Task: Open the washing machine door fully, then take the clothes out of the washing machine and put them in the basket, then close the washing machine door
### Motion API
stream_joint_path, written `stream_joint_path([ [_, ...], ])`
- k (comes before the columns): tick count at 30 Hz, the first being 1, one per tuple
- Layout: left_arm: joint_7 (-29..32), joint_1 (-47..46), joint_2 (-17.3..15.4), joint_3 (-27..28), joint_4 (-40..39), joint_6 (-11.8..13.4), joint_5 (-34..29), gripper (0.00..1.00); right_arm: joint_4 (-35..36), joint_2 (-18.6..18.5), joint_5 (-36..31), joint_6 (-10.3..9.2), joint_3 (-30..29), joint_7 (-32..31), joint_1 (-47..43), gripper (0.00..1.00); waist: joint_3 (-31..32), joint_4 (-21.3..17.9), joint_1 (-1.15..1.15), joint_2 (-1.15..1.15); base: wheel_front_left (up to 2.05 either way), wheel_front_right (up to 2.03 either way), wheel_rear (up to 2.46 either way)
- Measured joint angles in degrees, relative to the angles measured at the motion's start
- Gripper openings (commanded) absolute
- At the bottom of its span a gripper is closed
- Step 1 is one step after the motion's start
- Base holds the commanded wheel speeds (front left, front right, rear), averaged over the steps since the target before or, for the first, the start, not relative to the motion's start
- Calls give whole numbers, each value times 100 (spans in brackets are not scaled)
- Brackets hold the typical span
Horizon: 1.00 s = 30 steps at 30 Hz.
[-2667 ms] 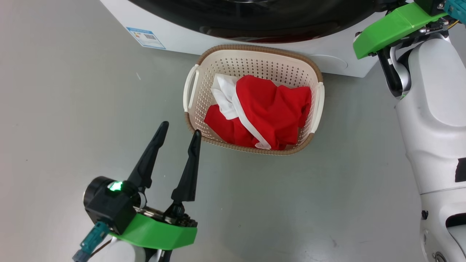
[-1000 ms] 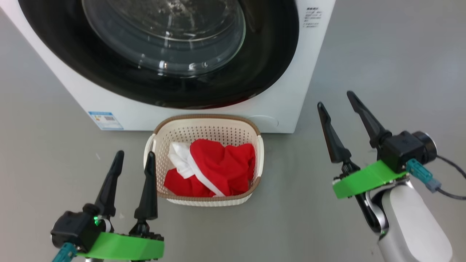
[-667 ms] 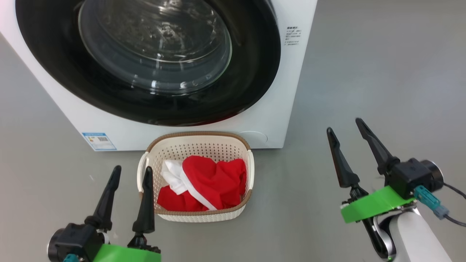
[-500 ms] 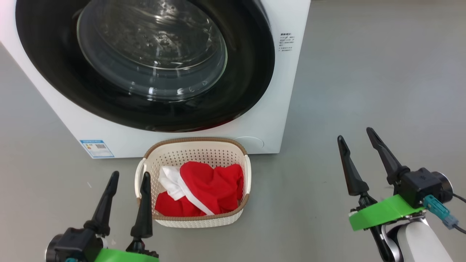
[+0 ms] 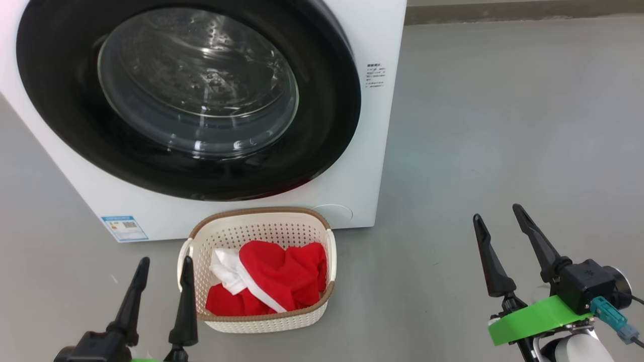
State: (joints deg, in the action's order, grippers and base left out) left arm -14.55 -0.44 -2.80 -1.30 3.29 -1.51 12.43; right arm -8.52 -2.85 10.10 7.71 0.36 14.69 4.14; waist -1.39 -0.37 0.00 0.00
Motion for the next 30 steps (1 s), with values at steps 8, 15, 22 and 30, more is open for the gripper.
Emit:
stream_joint_path([
  [8,0,94,-5,58,52,47,-33,100,30,3,0,0,7,-1,-98,100,110,-103,0,0,0,0,0],
  [15,0,164,-7,59,88,40,-19,100,29,7,26,0,7,-1,-153,100,135,-91,0,0,0,0,0],
  [22,12,174,4,53,169,44,-19,0,-56,14,27,1,29,-7,-169,0,170,-82,0,0,0,0,0],
  [30,144,287,56,25,474,46,259,0,-330,76,321,1,46,-65,-371,0,176,-77,2,0,0,0,0],
])
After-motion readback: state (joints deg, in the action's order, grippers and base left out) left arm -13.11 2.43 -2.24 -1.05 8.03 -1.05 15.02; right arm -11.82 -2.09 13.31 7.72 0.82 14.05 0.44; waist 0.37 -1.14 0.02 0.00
